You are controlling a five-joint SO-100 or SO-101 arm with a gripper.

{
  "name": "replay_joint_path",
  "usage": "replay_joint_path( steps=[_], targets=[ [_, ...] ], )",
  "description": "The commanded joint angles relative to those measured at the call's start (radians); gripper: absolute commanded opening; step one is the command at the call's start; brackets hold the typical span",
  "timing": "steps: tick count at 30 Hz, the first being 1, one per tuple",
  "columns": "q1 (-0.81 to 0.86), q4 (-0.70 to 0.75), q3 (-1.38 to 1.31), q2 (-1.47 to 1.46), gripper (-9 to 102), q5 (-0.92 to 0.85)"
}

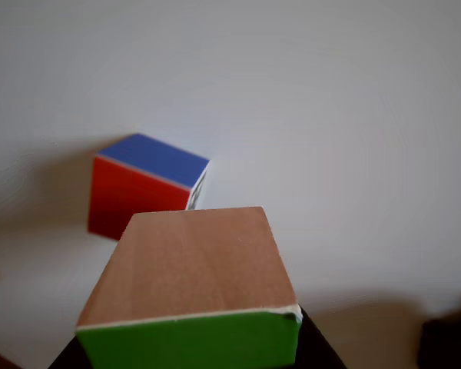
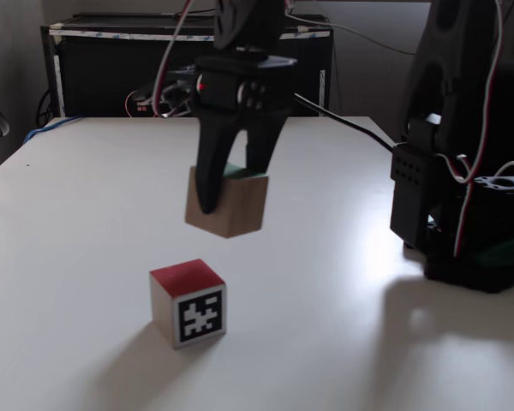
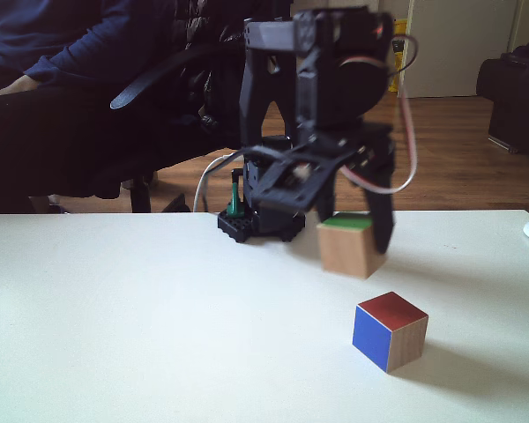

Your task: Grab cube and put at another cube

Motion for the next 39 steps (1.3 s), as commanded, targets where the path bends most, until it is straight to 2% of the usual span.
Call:
replay_joint_path(
  steps=[1, 8, 39],
  targets=[
    [-0.043, 0.025, -0.091, 0.005, 20, 0.034],
    [-0.094, 0.046, -0.183, -0.08, 20, 0.083],
    [-0.101, 0.043, -0.434, -0.39, 20, 0.137]
  ],
)
